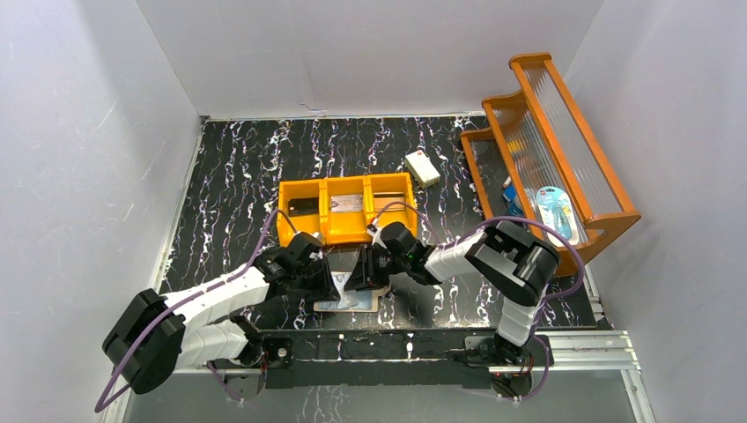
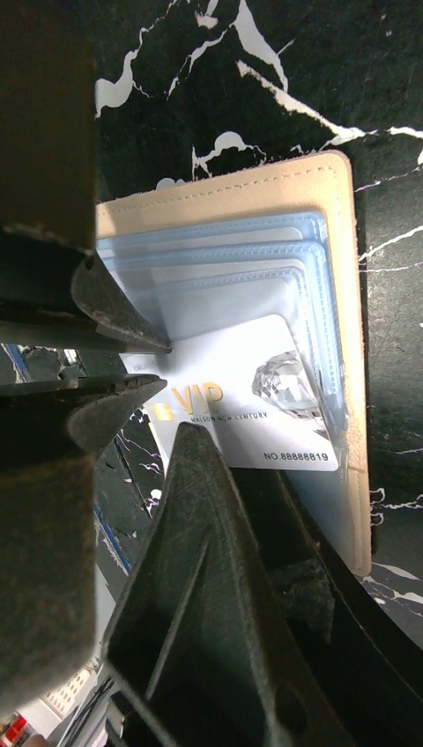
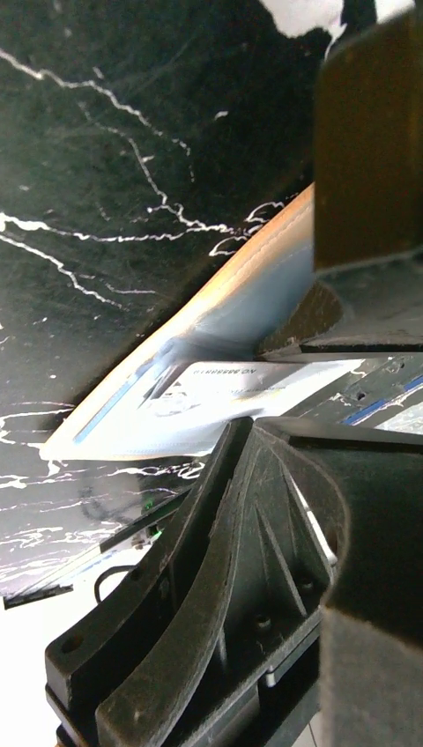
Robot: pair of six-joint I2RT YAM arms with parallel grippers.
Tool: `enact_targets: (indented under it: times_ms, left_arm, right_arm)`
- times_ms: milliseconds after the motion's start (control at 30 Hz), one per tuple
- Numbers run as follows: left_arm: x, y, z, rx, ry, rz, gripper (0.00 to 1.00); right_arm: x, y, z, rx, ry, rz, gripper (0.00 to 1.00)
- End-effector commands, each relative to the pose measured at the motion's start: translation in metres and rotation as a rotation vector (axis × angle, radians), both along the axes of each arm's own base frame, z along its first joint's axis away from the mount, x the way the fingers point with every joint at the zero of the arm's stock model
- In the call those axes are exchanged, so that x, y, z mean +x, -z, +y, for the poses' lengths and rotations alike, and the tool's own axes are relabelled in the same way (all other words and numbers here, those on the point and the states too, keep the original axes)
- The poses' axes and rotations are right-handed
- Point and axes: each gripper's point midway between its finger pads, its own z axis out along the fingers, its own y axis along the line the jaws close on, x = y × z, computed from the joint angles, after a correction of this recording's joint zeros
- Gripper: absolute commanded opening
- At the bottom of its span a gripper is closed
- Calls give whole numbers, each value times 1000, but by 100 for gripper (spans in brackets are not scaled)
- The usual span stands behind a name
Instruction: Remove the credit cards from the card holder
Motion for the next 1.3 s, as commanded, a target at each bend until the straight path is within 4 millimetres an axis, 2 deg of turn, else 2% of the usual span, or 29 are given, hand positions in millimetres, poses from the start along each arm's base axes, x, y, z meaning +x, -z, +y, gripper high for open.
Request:
enact_targets:
  times_ms: [0, 67, 200, 300, 400, 667, 967, 1067, 1167, 1267]
  left_arm:
    - [-35, 38, 41, 170, -10, 124, 15]
    - [-35, 38, 41, 168, -10, 123, 15]
    - [-33, 34, 39, 163, -10, 114, 15]
    - [-32, 32, 39, 161, -8, 107, 15]
    - [-31, 30, 39, 166, -7, 105, 15]
    - [-27, 23, 34, 147, -1, 91, 17]
    - [-8, -9, 19, 91, 1, 11, 36]
    - [-1, -20, 18, 100, 2, -19, 45]
    - [6, -32, 22, 124, -5, -56, 49]
    - [13, -43, 21, 116, -6, -98, 60]
  right_arm:
    - [-10, -1, 3, 38, -7, 33, 30]
    - [-10, 0, 1, 43, 10, 44, 22]
    - [-4, 1, -11, 36, 64, 49, 11]
    - [-4, 4, -20, 26, 84, 55, 10]
    - [-3, -3, -25, 31, 97, 39, 7]
    - [-4, -3, -34, 16, 118, 49, 6]
    - [5, -28, -41, 28, 178, -24, 0]
    - [9, -35, -46, 18, 203, -55, 0]
    - [10, -41, -51, 18, 218, -82, 0]
    - [10, -45, -55, 26, 228, -97, 0]
